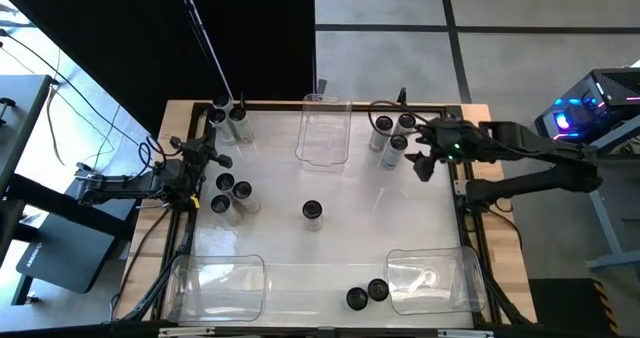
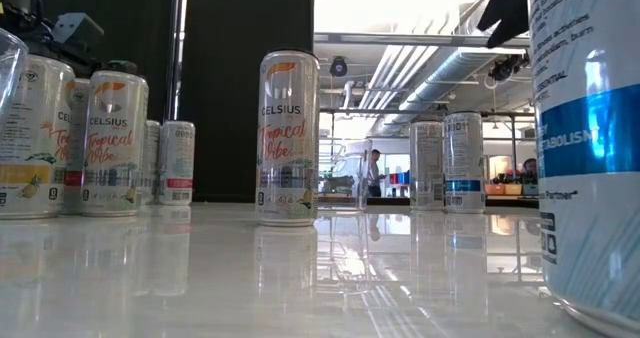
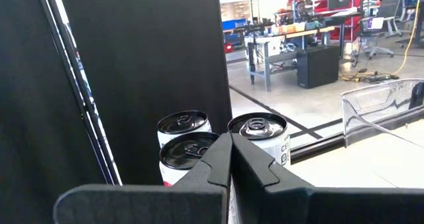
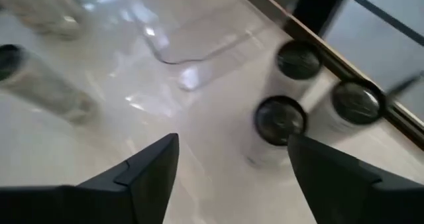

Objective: Sort soda cans
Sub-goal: Put the top right white blue soda can into the bottom right transparent bin

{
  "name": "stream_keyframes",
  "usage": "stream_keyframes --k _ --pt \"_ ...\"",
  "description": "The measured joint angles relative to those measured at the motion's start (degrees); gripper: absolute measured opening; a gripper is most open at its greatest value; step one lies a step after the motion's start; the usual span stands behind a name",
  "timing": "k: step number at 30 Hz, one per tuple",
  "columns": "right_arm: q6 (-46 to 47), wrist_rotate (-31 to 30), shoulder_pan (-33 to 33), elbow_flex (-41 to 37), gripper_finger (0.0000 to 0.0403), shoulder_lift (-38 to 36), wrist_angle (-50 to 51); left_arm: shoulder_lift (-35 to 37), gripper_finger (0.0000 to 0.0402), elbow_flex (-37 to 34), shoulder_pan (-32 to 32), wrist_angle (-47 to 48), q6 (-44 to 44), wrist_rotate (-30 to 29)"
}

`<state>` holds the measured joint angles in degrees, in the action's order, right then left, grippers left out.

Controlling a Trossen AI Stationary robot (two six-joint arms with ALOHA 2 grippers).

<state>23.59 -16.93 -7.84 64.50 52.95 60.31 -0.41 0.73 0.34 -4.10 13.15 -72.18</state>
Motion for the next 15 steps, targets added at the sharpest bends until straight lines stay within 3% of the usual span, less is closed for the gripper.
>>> stream_keyframes --k 7,15 --pt "0.9 6.5 -10.5 0.4 0.0289 3.7 4.9 0.0 0.0000 0.0 0.0 0.0 0.0 0.0" --pt "-4.0 11.8 -17.7 0.4 0.0289 9.6 4.6 0.0 0.0000 0.0 0.0 0.0 0.0 0.0"
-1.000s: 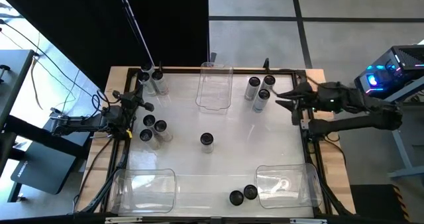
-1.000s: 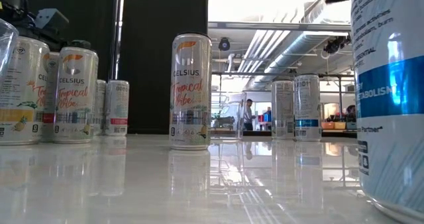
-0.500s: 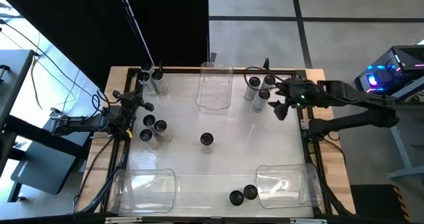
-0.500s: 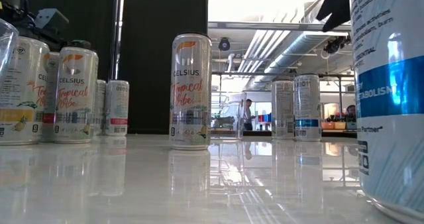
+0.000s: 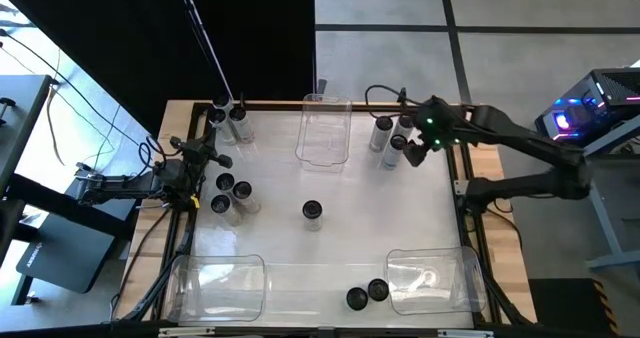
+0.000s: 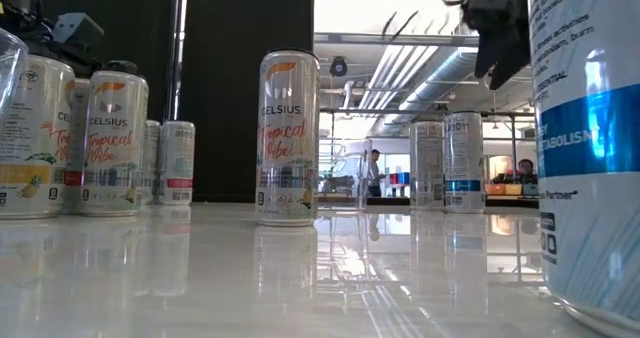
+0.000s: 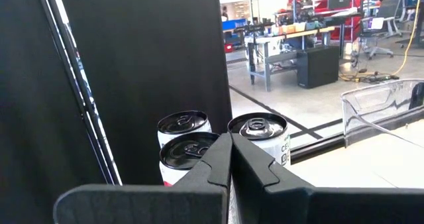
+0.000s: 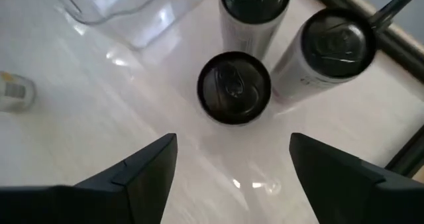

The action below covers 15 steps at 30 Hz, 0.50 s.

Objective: Sort soda cans
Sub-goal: Put the top right white blue soda can into the bottom right transparent bin

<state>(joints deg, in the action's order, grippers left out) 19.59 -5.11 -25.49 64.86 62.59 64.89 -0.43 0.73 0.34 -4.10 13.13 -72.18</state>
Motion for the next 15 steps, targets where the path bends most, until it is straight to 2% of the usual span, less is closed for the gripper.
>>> stream_keyframes --k 4,15 --pt "-3.3 2.4 -2.7 0.0 0.0289 3.7 0.0 0.0 0.0000 0.0 0.0 0.0 0.0 0.0" --pt "-8.8 3.4 -6.3 0.0 0.0289 10.5 -0.8 0.0 0.0000 0.0 0.0 0.0 -1.8 0.0"
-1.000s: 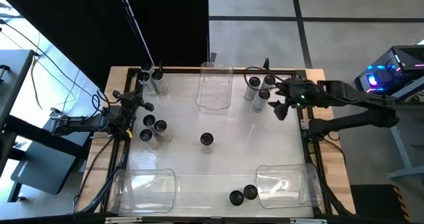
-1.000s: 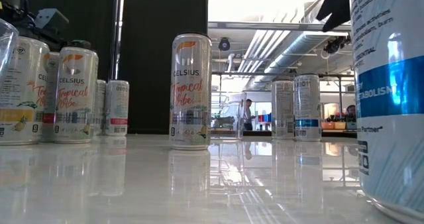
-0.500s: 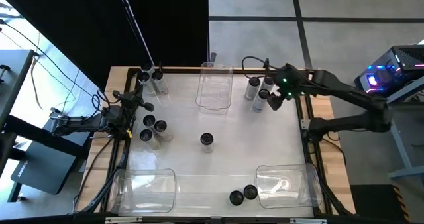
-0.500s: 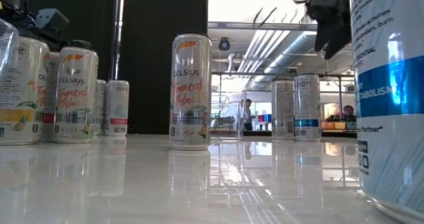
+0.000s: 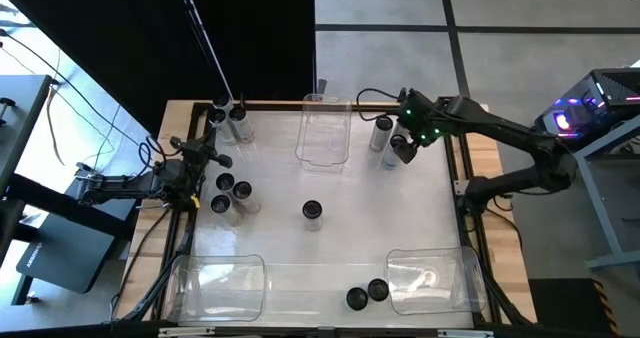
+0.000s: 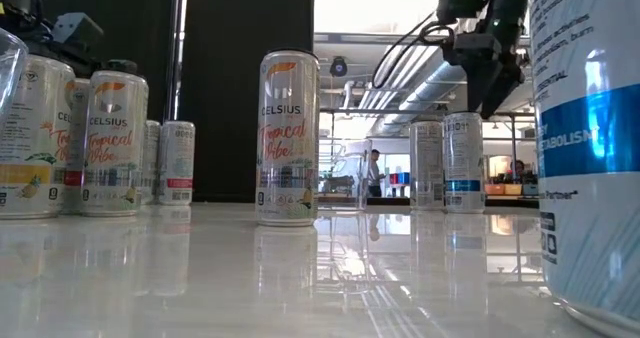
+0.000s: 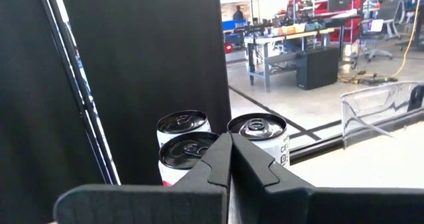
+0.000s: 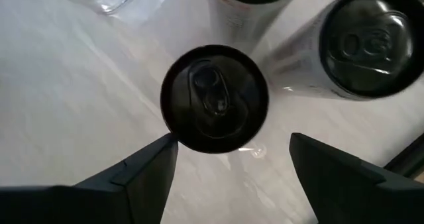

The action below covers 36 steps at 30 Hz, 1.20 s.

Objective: Sort soda cans
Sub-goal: Put the top right white blue soda can into the bottom right transparent bin

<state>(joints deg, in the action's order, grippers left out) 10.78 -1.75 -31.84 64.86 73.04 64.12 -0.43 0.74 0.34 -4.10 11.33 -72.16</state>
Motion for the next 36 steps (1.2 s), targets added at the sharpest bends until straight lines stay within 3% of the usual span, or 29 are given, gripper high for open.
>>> stream_keyframes --k 5,10,16,36 --pt "-0.7 -0.7 -0.1 0.0 0.0289 0.1 -0.7 0.0 0.0000 0.0 0.0 0.0 -4.1 0.0" --pt "-0.6 -0.5 -0.1 0.0 0.0289 0.1 -1.3 0.0 0.0000 0.0 0.0 0.0 -4.2 0.0" --pt "-1.4 4.4 0.0 0.0 0.0289 0.1 -1.1 0.0 0.0000 0.0 0.0 0.0 -4.2 0.0" --pt "-1.8 4.5 0.0 0.0 0.0297 0.1 -2.7 0.0 0.0000 0.0 0.0 0.0 -4.2 0.0"
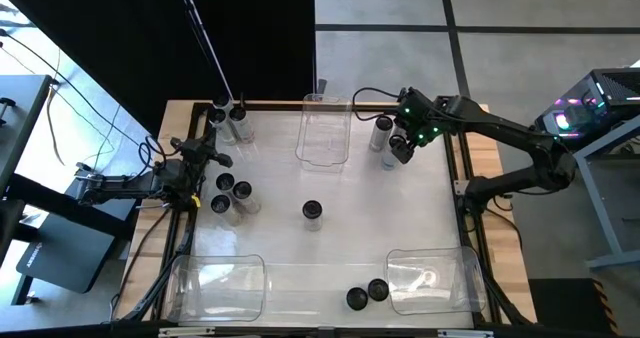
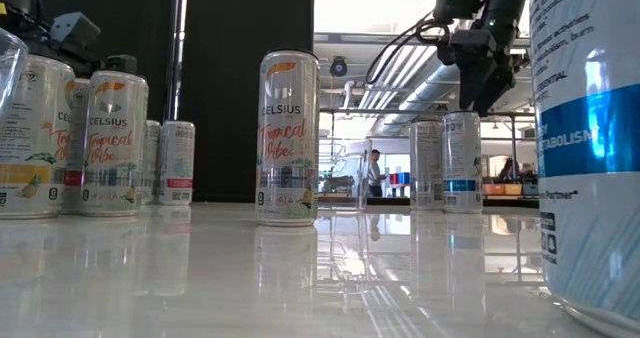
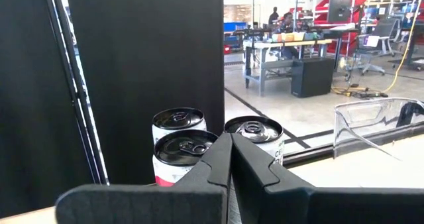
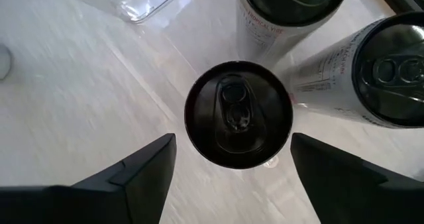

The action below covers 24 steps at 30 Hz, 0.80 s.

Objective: Sort soda cans
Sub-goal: Put the top right white blue soda can into the bottom right transparent bin

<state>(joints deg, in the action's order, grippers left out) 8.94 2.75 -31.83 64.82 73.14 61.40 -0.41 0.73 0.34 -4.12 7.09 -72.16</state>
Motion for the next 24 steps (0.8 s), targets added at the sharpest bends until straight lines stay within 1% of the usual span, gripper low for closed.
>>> stream_keyframes --k 2,6,7,12,20,24 --pt "0.3 0.1 0.0 0.0 0.0309 0.0 -0.7 0.0 0.0000 0.0 0.0 0.0 0.0 0.0" --pt "2.8 3.1 -0.1 0.0 0.0329 0.8 -1.7 0.0 0.0000 0.0 0.0 0.0 0.0 0.0" --pt "3.1 2.9 -0.1 0.0 0.0331 1.1 -1.8 0.0 0.0000 0.0 0.0 0.0 0.0 0.0" --pt "3.0 -2.2 0.5 0.0 0.0332 3.2 -2.1 0.0 0.0000 0.0 0.0 0.0 0.0 0.0" --pt "1.2 -4.3 0.5 0.0 0.0332 6.2 -3.3 0.0 0.0000 0.0 0.0 0.0 0.0 0.0" --pt "1.2 -4.5 0.5 0.0 0.0321 7.2 -4.3 0.0 0.0000 0.0 0.0 0.0 0.0 0.0"
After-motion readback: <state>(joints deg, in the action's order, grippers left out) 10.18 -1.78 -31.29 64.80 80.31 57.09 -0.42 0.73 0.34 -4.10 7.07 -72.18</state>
